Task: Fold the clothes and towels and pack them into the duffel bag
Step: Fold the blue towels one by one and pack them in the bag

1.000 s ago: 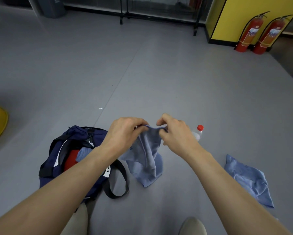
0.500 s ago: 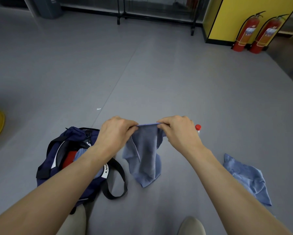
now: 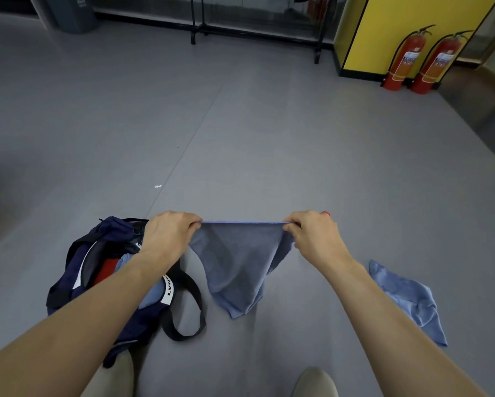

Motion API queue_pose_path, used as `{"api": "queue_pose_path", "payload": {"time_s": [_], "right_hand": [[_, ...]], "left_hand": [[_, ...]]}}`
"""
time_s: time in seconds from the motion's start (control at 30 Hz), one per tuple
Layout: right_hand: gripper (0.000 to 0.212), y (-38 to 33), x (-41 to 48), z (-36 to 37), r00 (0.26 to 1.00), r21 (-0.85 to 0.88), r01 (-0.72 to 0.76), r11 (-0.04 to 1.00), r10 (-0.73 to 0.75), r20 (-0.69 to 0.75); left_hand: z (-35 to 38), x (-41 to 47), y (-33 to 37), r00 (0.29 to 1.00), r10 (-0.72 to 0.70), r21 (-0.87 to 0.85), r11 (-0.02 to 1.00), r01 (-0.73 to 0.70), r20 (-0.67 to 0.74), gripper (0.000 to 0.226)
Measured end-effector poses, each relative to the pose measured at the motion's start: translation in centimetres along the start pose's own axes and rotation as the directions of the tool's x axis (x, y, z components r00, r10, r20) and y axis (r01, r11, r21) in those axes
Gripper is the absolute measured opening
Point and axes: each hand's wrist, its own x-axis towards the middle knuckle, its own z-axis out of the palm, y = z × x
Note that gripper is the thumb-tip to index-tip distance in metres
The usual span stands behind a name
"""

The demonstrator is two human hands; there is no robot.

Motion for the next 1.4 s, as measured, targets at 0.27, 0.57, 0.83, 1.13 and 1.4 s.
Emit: {"api": "queue_pose_path", "payload": {"time_s": [0.27,0.57,0.83,1.13,1.4], "right_hand": [[0.02,2.9,3.9,2.5,0.991,0.24,-0.125,0.963,0.131,-0.009],[0.015,0.6,11.6,-7.0,0.941,0.527,0.044,0.849,0.142,-0.308],[0.019,0.5,11.3,-13.7,0.796,0.2,0.265,0.943,-0.096,-0.598],[0.013,6.6,5.5,-5.4,0.843,-0.073,0.317,0.945,-0.317,-0.434],[0.007,15.3,0.5,9.9,0.973,0.032,0.209,0.977,-0.204,-0.108]], "left_hand": [[2.3,1.9,-1.4,0.952,-0.3,-0.386,0.873,0.3,0.061,0.016],[-3.9,13.5,1.3,0.973,-0.229,-0.824,0.552,0.125,-0.005,0.025],[-9.9,15.3,4.1,0.917,-0.081,-0.582,0.793,-0.178,-0.39,0.014],[-1.9,5.7,2.1,0.973,0.051,-0.434,0.889,-0.147,-0.224,0.013],[12.6,-2.8,-1.0,0.98,0.127,-0.272,0.959,-0.082,0.155,0.024]]}}
